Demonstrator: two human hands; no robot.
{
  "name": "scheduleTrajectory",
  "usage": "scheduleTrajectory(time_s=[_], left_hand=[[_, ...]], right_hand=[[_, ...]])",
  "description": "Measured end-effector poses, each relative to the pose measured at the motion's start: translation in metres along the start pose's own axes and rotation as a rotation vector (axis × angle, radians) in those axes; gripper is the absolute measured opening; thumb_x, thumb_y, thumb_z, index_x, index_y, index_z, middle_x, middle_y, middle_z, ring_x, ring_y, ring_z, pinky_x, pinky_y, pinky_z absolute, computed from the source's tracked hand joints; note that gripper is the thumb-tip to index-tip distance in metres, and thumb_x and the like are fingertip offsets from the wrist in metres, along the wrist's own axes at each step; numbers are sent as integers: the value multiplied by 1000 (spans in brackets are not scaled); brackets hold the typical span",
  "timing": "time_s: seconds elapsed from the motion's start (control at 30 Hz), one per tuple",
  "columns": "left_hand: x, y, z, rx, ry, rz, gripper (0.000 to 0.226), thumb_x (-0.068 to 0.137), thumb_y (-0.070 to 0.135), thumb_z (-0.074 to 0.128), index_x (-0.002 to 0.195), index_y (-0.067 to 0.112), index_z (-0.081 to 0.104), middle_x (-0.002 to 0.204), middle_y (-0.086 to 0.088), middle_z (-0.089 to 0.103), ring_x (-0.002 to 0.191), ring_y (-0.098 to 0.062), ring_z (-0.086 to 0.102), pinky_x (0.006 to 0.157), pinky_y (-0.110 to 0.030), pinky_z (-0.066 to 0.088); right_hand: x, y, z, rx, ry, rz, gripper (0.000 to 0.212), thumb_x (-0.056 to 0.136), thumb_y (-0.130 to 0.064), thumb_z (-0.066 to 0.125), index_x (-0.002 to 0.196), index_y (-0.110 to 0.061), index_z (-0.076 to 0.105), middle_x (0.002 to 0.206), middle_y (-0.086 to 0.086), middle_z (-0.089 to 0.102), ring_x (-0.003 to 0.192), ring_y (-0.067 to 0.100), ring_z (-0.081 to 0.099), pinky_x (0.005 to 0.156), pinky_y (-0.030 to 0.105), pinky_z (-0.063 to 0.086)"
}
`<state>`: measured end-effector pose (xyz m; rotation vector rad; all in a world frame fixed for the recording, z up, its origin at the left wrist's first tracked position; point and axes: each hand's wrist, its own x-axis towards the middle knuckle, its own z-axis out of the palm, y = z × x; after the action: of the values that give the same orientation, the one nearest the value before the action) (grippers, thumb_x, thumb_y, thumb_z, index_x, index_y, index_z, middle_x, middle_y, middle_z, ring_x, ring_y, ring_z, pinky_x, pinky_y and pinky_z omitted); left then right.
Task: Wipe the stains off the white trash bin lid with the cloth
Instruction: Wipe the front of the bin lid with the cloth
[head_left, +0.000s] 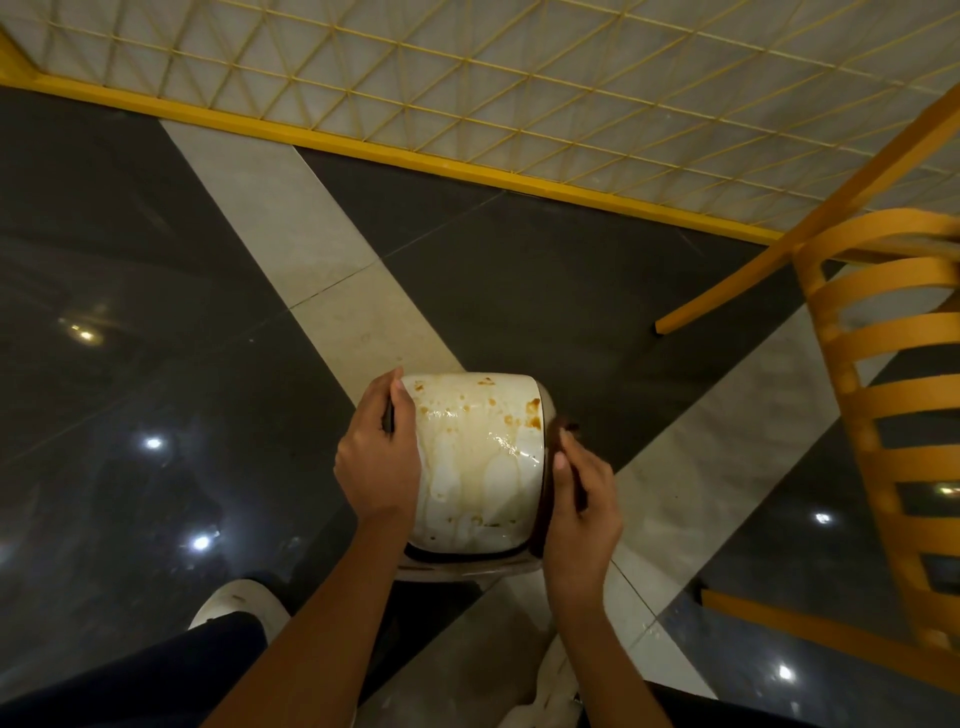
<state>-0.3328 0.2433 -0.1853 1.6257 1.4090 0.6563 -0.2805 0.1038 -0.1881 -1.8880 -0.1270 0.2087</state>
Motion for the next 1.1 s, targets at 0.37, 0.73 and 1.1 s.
scheduleTrajectory(time_s=[0.37, 0.73, 1.1], left_hand=[[0, 0, 1, 5, 7, 9, 27, 95, 35, 44, 115, 29, 62, 109, 2, 66, 100, -17, 60, 85, -33, 48], [1, -1, 1, 18, -2, 3, 29, 94, 37, 44, 115, 29, 62, 111, 3, 66, 100, -16, 60, 84, -30, 47], [2, 2, 2, 19, -11, 17, 28, 95, 37, 44, 114, 30, 62, 108, 3, 67, 98, -15, 60, 83, -31, 48]], right_hand=[[47, 5, 6, 23, -75, 157, 24, 93, -21, 54, 115, -27, 62, 114, -8, 63, 108, 6, 57, 96, 30, 47], [22, 11, 2, 78, 5, 146, 23, 93, -18, 53, 110, -33, 60, 110, -10, 63, 101, -6, 56, 87, 10, 44], [4, 29, -9, 111, -12, 243, 24, 92, -25, 51, 114, -31, 61, 116, -6, 64, 109, 7, 58, 97, 39, 48]])
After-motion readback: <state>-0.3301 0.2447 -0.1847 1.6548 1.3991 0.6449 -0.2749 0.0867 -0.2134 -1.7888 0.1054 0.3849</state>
